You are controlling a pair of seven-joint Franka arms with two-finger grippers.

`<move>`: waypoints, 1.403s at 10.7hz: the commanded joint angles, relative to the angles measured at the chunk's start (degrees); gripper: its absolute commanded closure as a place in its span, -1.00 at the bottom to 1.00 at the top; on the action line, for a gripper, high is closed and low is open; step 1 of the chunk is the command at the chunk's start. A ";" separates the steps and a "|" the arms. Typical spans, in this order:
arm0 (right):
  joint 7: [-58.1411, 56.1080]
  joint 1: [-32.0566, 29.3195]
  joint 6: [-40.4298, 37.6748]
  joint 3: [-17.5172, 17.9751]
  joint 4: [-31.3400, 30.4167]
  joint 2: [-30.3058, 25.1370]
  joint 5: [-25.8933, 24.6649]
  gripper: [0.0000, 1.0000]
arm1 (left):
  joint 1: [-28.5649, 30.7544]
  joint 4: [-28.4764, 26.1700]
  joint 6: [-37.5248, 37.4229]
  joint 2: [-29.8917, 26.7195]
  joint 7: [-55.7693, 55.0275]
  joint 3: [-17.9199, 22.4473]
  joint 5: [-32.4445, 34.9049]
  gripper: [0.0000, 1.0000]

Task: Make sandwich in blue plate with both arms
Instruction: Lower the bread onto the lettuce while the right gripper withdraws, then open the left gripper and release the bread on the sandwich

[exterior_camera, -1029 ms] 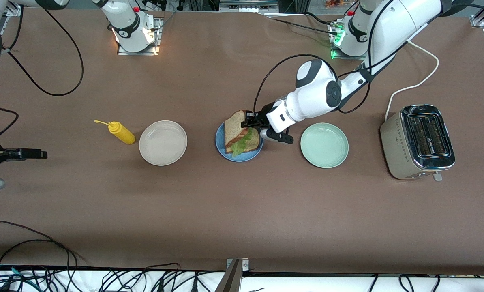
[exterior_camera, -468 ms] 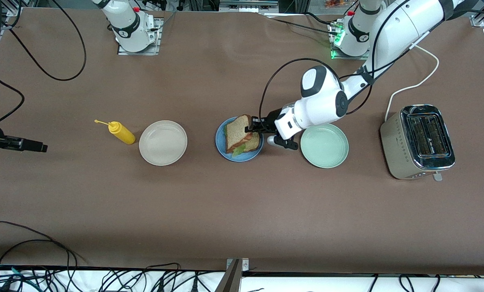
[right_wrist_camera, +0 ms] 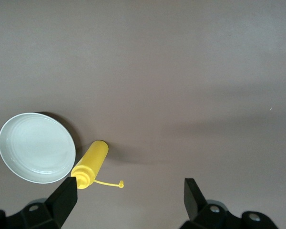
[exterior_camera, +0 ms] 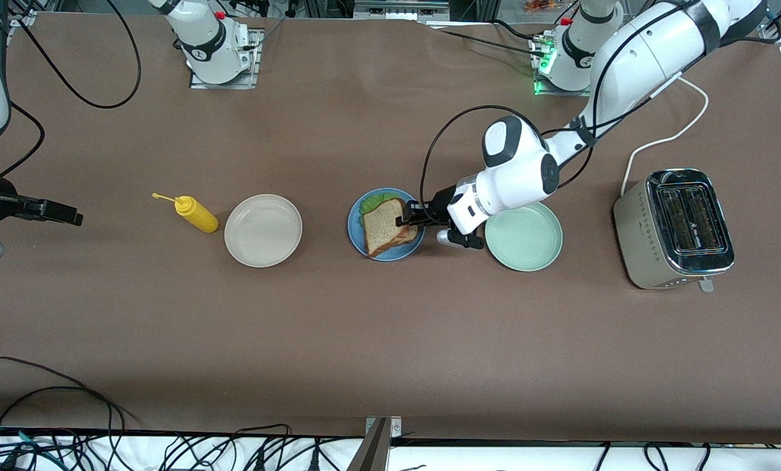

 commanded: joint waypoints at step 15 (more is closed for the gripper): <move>0.84 -0.26 0.79 3.71 -12.23 -14.07 -3.62 -1.00 | -0.23 -3.57 -28.32 -30.75 -2.81 10.78 3.42 -1.00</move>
